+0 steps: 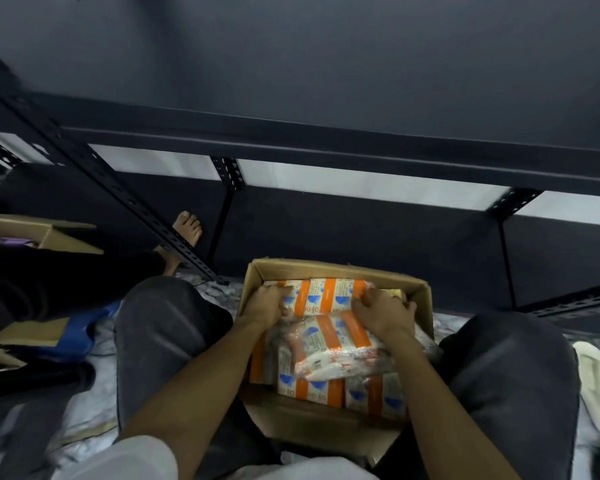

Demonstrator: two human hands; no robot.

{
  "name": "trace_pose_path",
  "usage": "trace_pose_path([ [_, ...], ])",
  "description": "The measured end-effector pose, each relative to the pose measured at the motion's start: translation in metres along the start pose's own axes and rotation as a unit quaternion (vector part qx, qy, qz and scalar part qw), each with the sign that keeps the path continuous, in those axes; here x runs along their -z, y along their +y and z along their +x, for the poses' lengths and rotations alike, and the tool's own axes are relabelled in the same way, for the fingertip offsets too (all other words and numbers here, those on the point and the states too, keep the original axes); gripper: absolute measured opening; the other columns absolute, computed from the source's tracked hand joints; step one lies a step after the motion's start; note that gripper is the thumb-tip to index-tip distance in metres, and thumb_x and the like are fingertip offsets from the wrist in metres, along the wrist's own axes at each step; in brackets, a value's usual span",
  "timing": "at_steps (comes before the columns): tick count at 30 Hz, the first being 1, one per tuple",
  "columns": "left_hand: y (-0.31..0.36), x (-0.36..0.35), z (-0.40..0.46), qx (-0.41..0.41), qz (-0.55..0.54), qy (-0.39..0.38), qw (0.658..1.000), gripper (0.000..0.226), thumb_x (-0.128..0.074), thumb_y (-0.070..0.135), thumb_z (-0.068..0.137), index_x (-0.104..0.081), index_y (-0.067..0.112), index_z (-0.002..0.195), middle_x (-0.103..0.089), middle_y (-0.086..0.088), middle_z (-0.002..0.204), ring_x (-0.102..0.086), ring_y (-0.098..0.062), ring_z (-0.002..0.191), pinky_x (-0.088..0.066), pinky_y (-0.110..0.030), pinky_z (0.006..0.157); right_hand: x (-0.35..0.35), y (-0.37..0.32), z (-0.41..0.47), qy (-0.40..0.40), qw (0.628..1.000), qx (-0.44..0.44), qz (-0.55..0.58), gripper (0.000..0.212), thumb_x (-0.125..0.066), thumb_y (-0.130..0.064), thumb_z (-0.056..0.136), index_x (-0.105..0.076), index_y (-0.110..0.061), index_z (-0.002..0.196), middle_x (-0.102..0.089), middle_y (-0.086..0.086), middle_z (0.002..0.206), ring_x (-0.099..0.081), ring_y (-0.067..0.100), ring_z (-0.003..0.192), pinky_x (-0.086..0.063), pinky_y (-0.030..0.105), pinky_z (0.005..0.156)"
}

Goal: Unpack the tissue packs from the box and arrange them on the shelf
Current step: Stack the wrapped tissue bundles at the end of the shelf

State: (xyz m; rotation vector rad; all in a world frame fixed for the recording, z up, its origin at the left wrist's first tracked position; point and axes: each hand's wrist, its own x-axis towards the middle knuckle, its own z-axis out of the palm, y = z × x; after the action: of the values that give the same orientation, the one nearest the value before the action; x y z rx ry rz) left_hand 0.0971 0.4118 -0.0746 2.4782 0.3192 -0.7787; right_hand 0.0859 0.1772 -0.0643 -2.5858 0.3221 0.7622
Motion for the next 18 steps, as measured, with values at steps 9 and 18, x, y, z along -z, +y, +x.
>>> trace_pose_path([
  [9,-0.008,0.023,-0.014,-0.097,0.156,0.096,0.978,0.024,-0.066,0.038,0.094,-0.075,0.035,0.117,-0.074,0.003,0.117,-0.063,-0.021,0.115,-0.046,-0.029,0.095,0.007,-0.005,-0.02,0.097,0.994,0.021,0.035,0.037,-0.045,-0.046,0.1,-0.048,-0.028,0.132,-0.071,0.002,0.106,-0.059,0.029,0.119,-0.018,0.057,0.118],
  [18,0.007,0.064,-0.076,-0.177,0.179,0.225,0.941,0.02,-0.061,0.034,0.096,-0.079,0.037,0.102,-0.075,0.01,0.107,-0.067,-0.02,0.105,-0.047,-0.032,0.085,-0.009,-0.028,-0.087,0.245,0.918,0.055,0.305,0.062,-0.066,-0.047,0.093,-0.045,-0.014,0.141,-0.041,0.008,0.146,-0.041,0.028,0.135,-0.04,0.051,0.111],
])
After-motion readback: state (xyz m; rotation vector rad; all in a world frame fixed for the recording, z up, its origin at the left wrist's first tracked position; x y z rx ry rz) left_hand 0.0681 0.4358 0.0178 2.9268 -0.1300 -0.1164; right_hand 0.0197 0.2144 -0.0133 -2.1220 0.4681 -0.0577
